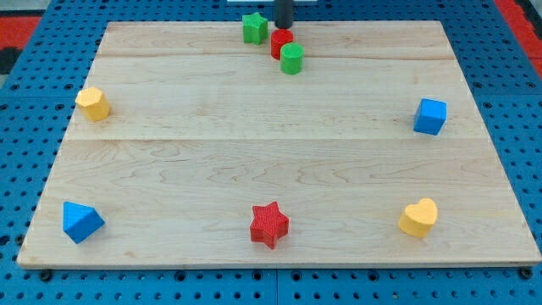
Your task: Push the blue cube close to the green circle
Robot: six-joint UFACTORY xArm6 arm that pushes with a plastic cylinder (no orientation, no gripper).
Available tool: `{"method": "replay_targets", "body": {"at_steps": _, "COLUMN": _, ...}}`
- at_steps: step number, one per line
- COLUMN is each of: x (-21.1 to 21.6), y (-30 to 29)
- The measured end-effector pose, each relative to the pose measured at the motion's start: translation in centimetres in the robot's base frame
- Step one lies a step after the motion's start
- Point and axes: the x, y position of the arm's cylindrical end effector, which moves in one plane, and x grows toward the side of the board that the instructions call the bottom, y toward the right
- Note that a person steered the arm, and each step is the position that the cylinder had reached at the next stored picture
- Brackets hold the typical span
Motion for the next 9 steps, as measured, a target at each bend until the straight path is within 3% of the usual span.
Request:
{"method": "replay_targets", "body": {"at_steps": 1, "x": 2.8, "y": 6.2}}
{"method": "replay_targets", "body": {"at_steps": 4, "x": 18.8, "y": 24.8}}
{"method": "replay_targets", "body": {"at_steps": 5, "x": 23.4, "y": 24.6}}
{"method": "replay_targets", "body": {"at_steps": 6, "x": 23.9, "y": 20.3}}
{"method": "replay_targets", "body": {"at_steps": 9, "x": 18.7, "y": 8.9}}
